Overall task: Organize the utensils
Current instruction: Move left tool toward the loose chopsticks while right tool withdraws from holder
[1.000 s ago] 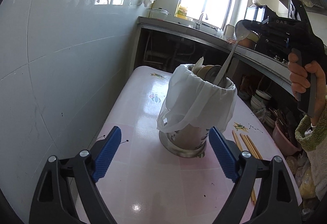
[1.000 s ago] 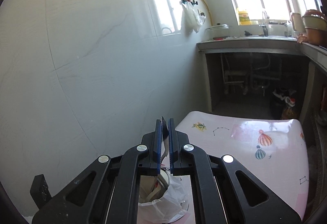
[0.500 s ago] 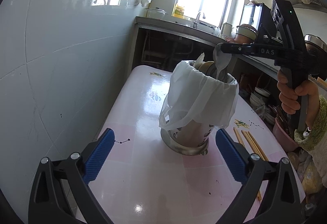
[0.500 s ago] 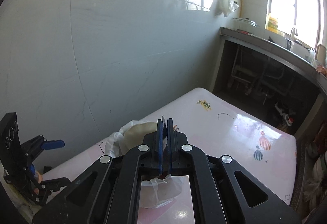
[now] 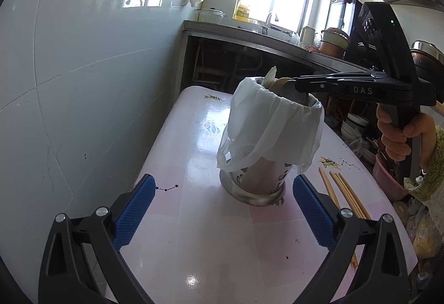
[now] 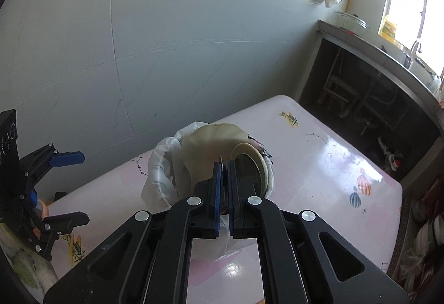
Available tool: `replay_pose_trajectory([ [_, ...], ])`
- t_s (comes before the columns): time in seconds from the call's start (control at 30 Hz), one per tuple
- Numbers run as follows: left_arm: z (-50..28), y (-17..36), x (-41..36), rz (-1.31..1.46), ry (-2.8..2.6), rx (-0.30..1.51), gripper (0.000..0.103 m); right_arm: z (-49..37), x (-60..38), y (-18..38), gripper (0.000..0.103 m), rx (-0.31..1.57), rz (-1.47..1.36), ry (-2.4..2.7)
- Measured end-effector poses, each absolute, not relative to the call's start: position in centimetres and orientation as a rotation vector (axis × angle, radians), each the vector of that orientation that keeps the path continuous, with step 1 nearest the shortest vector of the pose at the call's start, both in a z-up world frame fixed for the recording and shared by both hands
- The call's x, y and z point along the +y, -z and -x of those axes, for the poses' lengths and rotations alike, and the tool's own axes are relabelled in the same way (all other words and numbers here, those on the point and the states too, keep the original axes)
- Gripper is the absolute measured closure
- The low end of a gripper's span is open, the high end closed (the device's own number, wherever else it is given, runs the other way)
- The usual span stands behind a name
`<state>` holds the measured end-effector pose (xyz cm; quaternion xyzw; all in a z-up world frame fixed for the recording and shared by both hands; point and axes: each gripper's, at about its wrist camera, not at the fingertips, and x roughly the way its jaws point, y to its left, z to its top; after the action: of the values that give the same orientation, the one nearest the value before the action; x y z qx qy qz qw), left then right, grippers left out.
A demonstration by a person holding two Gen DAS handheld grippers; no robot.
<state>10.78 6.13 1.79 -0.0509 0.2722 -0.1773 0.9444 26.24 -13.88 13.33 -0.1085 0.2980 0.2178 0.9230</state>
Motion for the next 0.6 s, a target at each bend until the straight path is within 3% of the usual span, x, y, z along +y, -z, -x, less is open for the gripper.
replay_pose_trajectory([
  [0.37,-9.5,-2.5,4.4,0.078,0.405,0.555,0.006,-17.8,-21.0,-16.5,0.082,0.510,-0.065,-0.356],
  [0.6,-8.7,-2.0,1.7,0.076,0.498,0.604,0.006,-13.9,-26.4,-10.6,0.079,0.642,-0.266,-0.165],
])
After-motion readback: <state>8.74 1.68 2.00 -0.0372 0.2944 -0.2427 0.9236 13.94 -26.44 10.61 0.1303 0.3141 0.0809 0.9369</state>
